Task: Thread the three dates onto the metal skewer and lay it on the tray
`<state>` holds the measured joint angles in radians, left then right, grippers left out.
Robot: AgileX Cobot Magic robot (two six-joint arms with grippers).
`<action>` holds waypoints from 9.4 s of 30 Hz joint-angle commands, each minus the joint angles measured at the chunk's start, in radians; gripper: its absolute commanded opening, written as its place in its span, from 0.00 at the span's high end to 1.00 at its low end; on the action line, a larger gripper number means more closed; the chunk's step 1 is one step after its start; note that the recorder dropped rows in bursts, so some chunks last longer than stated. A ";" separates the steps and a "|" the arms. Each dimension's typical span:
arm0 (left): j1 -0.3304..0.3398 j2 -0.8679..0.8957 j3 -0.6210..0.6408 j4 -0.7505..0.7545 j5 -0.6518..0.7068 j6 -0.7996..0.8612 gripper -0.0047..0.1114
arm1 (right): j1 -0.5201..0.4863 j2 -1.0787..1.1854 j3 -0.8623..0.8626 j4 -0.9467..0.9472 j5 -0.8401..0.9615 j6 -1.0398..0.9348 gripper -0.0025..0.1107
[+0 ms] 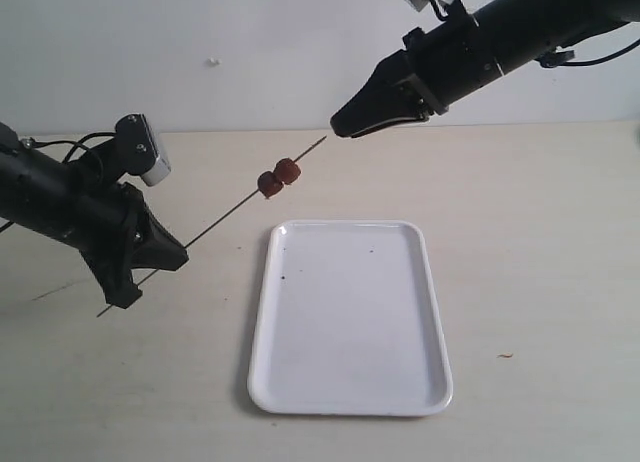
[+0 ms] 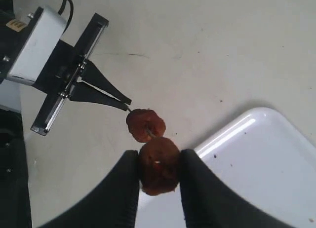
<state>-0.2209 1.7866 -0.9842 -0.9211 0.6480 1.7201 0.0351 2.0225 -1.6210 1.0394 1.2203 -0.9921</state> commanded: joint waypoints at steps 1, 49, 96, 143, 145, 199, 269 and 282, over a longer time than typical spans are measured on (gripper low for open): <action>-0.002 0.001 -0.008 -0.027 -0.002 0.018 0.96 | 0.006 -0.008 -0.006 -0.011 0.001 0.008 0.73; -0.002 0.001 -0.008 -0.217 0.111 0.163 0.96 | 0.105 -0.008 -0.006 -0.026 0.001 0.053 0.74; -0.020 0.001 -0.016 -0.371 0.132 -0.165 0.96 | 0.004 -0.251 -0.041 -0.446 -0.126 0.413 0.67; -0.427 0.334 -0.193 -0.531 -0.038 -0.949 0.96 | 0.004 -0.472 0.487 -0.648 -0.693 0.510 0.98; -0.425 0.334 -0.193 -0.529 -0.038 -0.975 0.96 | 0.004 -0.472 0.487 -0.648 -0.689 0.510 0.98; -0.378 0.364 -0.193 -0.522 -0.008 -1.045 0.55 | 0.004 -0.472 0.568 -0.646 -0.741 0.495 0.98; -0.257 -0.452 0.208 -0.823 -0.017 0.094 0.66 | 0.011 -2.022 1.509 0.206 -1.007 -0.103 0.98; -0.257 -0.452 0.208 -0.823 -0.015 0.105 0.66 | 0.011 -2.022 1.589 0.365 -1.010 -0.068 0.98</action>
<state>-0.4777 1.3415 -0.7785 -1.7338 0.6349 1.8217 0.0453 0.0051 -0.0349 1.3968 0.2120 -1.0611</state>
